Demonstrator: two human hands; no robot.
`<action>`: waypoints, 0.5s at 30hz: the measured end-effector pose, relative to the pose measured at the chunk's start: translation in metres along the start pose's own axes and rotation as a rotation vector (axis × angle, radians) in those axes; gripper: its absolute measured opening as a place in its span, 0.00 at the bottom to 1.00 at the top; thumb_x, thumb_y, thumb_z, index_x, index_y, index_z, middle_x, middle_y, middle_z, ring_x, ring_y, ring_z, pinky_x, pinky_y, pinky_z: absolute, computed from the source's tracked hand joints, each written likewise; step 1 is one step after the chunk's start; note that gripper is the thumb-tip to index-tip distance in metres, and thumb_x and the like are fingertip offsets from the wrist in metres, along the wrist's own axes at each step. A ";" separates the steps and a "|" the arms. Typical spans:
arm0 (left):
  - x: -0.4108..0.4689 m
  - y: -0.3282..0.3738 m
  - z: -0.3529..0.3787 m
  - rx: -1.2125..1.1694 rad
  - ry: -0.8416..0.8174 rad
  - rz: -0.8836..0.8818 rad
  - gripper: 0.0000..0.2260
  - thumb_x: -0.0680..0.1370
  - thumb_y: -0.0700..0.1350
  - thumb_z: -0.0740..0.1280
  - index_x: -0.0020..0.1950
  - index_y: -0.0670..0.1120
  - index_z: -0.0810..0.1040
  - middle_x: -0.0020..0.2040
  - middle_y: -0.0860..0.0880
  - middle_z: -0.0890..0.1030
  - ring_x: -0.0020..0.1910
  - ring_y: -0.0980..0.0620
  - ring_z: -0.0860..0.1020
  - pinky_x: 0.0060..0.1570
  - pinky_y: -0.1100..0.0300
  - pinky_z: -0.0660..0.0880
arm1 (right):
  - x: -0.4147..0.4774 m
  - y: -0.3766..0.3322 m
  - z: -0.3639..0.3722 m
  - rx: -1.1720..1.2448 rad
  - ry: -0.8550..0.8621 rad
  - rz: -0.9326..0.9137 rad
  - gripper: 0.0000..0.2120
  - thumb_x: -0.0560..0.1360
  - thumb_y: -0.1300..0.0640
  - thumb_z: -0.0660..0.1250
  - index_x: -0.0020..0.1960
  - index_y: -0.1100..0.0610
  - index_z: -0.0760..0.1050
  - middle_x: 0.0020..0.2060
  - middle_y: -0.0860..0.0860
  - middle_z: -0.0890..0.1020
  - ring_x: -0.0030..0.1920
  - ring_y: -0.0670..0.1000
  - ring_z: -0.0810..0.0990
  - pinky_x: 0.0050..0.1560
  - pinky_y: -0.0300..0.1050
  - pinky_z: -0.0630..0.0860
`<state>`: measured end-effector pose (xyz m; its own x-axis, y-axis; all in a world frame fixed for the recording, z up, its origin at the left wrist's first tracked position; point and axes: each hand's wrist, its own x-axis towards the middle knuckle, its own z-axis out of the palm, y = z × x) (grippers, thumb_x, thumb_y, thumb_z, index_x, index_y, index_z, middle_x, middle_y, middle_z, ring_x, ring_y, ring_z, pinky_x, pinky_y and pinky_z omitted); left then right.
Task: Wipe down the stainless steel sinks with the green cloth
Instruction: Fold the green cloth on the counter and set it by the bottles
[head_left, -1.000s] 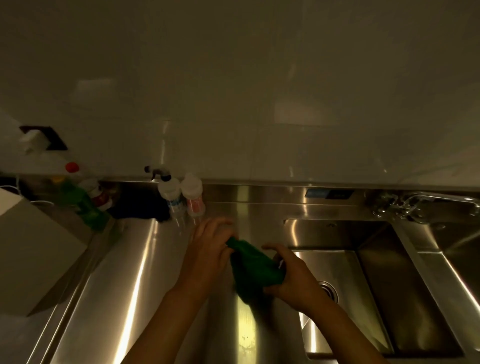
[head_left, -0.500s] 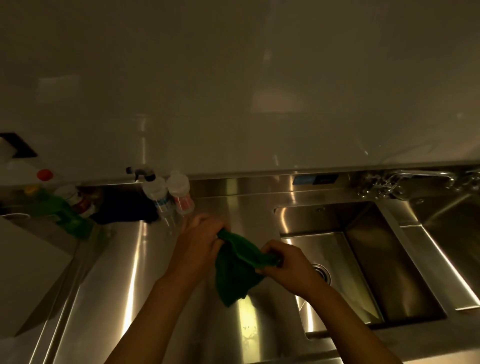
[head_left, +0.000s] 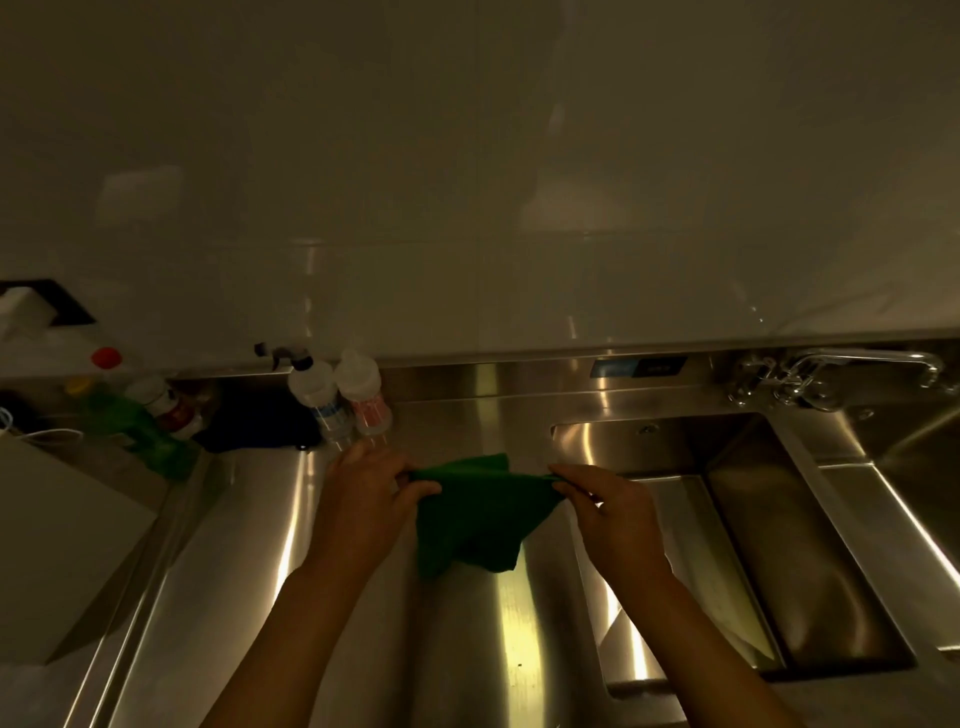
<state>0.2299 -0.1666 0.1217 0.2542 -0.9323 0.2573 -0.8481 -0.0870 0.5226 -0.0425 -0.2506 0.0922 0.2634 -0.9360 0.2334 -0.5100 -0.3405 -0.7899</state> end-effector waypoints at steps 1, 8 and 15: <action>-0.001 -0.001 0.001 -0.010 0.003 -0.019 0.09 0.72 0.48 0.81 0.42 0.49 0.82 0.41 0.53 0.78 0.45 0.49 0.74 0.46 0.49 0.71 | 0.001 0.001 -0.002 0.004 0.018 -0.004 0.12 0.76 0.63 0.74 0.56 0.50 0.86 0.49 0.43 0.87 0.49 0.40 0.83 0.53 0.34 0.77; -0.010 -0.004 0.018 -0.279 -0.177 -0.094 0.13 0.76 0.45 0.76 0.42 0.58 0.73 0.62 0.66 0.80 0.62 0.69 0.74 0.59 0.72 0.67 | 0.011 -0.001 -0.010 0.016 -0.003 -0.050 0.11 0.77 0.66 0.71 0.53 0.53 0.85 0.47 0.43 0.85 0.49 0.37 0.81 0.53 0.31 0.75; -0.012 0.010 0.041 -0.446 -0.329 -0.172 0.16 0.74 0.48 0.78 0.53 0.64 0.77 0.55 0.67 0.80 0.59 0.66 0.77 0.55 0.68 0.74 | 0.021 -0.008 -0.015 0.037 -0.169 -0.050 0.14 0.79 0.66 0.66 0.55 0.49 0.84 0.51 0.40 0.84 0.56 0.38 0.79 0.57 0.29 0.74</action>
<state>0.1996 -0.1703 0.0907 0.1524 -0.9842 -0.0906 -0.5112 -0.1570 0.8450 -0.0450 -0.2686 0.1114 0.4236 -0.8884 0.1769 -0.4628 -0.3801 -0.8008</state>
